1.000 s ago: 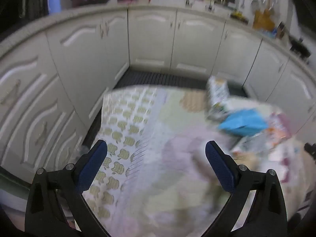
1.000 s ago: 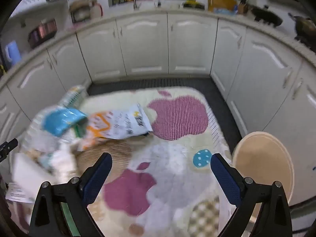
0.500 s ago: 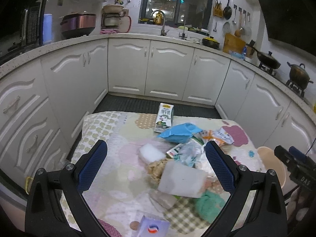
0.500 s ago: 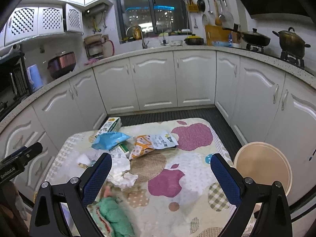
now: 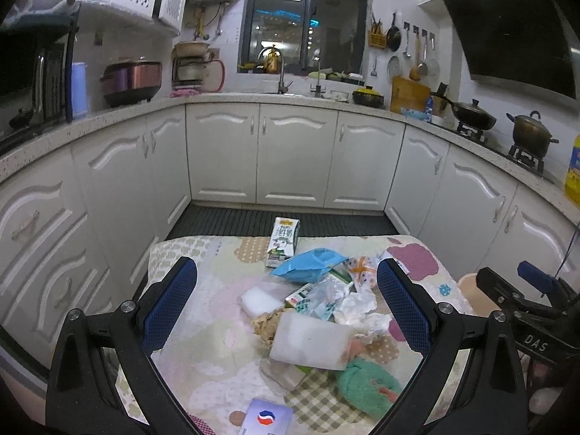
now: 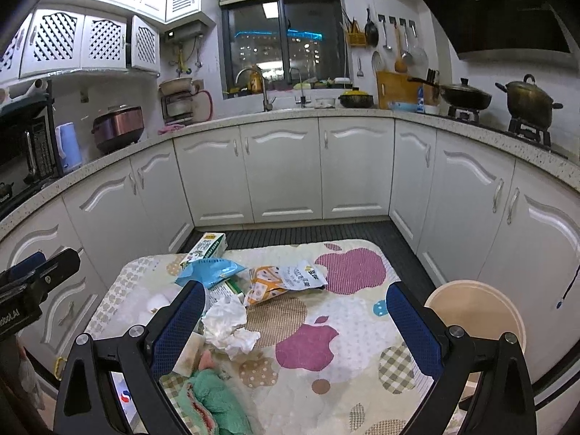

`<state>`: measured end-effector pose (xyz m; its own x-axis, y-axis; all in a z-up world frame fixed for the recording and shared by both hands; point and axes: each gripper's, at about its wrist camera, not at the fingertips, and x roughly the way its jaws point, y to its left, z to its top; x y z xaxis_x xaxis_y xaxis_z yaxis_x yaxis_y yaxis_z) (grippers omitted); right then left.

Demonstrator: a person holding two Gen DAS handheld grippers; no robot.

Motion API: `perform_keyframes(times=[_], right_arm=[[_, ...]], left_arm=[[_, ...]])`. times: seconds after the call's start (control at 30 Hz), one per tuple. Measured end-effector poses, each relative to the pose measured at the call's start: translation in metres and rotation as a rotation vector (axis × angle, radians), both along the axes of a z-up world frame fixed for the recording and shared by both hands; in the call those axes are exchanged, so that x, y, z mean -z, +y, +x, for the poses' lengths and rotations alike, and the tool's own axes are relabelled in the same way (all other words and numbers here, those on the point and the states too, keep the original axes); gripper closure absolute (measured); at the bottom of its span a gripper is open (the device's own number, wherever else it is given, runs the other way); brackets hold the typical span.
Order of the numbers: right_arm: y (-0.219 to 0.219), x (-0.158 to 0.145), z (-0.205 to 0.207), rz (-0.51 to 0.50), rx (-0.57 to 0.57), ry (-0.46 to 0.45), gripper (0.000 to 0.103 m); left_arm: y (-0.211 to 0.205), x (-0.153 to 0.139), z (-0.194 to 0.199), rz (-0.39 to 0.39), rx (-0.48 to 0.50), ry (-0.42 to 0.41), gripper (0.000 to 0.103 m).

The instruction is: Collect trash

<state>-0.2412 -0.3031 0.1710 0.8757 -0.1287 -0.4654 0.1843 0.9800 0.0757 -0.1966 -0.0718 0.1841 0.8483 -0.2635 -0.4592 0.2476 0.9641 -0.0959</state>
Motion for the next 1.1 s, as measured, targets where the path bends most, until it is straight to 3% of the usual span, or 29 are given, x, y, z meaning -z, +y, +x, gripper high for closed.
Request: perform_keyframes(times=[1.1], right_arm=[[0.005, -0.013, -0.015, -0.036, 0.019, -0.075, 0.003]], left_arm=[[-0.009, 0.002, -0.014, -0.048, 0.012, -0.019, 0.004]])
